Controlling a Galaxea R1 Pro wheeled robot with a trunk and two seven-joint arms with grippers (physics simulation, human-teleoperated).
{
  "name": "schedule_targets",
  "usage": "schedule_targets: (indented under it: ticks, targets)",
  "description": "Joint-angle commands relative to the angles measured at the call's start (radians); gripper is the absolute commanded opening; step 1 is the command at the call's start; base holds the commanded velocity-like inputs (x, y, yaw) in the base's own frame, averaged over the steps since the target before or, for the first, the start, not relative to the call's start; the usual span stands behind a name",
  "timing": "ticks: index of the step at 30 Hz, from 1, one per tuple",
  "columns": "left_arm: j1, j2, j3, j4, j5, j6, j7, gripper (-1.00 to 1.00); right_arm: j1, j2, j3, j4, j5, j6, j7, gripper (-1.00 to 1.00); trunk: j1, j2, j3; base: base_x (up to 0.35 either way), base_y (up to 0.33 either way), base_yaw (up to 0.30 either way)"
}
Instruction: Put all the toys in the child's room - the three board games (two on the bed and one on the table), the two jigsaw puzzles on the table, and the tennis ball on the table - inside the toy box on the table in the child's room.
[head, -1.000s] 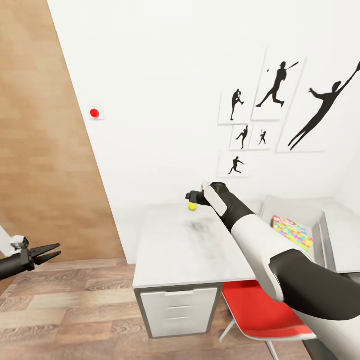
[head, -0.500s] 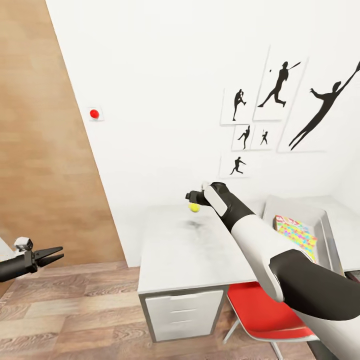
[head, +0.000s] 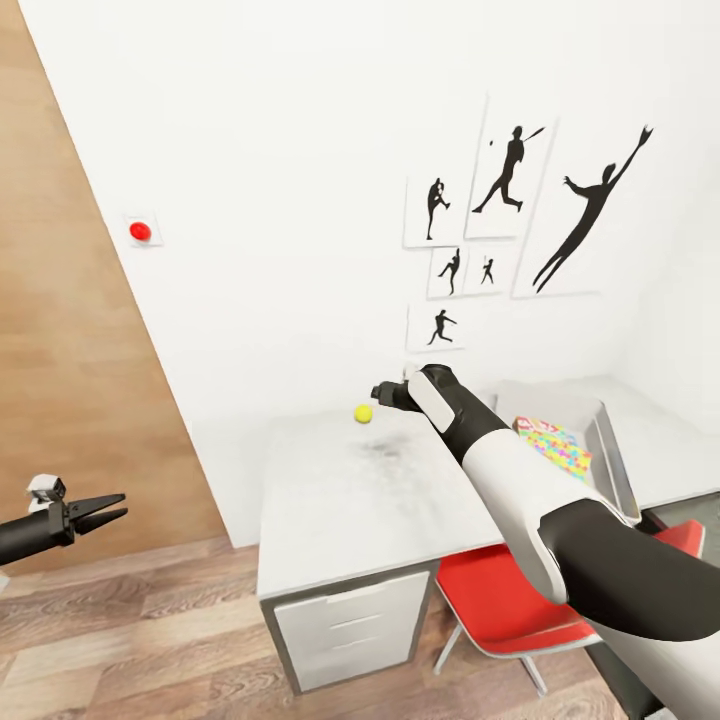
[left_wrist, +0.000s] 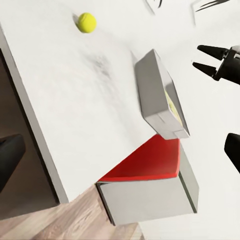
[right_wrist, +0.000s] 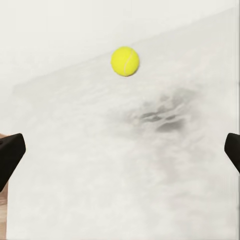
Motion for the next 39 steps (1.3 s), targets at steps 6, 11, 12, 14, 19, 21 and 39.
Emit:
schedule_targets:
  ticks: [6,11,12,14,19,21,39]
  targets:
    - [-0.001,0.003,-0.008,-0.001,0.006,0.011,-0.004,1.0,-0.001,0.0,0.005,-0.001,-0.009,0.0,-0.01,1.0,0.001,-0.002,-0.002,0.096,0.105,-0.037]
    - [-0.001,0.003,-0.008,-0.001,0.006,0.011,-0.004,1.0,-0.001,0.0,0.005,-0.001,-0.01,0.0,-0.01,1.0,0.001,-0.002,-0.006,0.167,0.114,0.029]
    - [-0.001,0.003,-0.008,-0.001,0.006,0.011,-0.004,1.0,-0.001,0.0,0.005,-0.001,-0.01,0.0,-0.01,1.0,0.001,-0.002,-0.007,0.197,0.118,0.064]
    - [-0.001,0.002,-0.008,-0.001,0.006,0.011,-0.004,1.0,-0.001,0.0,0.005,0.0,-0.011,0.0,-0.01,1.0,0.001,-0.002,-0.009,0.214,0.134,0.068]
    - [-0.001,0.002,-0.008,-0.001,0.006,0.011,-0.004,1.0,-0.001,0.0,0.004,0.002,-0.011,0.0,-0.01,1.0,0.001,-0.002,-0.017,0.185,0.117,0.058]
    - [-0.001,0.001,-0.008,-0.001,0.006,0.011,-0.004,1.0,-0.001,0.0,0.004,0.002,-0.01,0.0,-0.01,1.0,0.001,-0.002,-0.02,0.076,0.046,0.025]
    - [-0.001,0.001,-0.008,-0.001,0.006,0.011,-0.004,1.0,-0.001,0.0,0.002,0.004,-0.008,0.0,-0.009,1.0,0.001,-0.002,-0.048,0.069,0.029,-0.02]
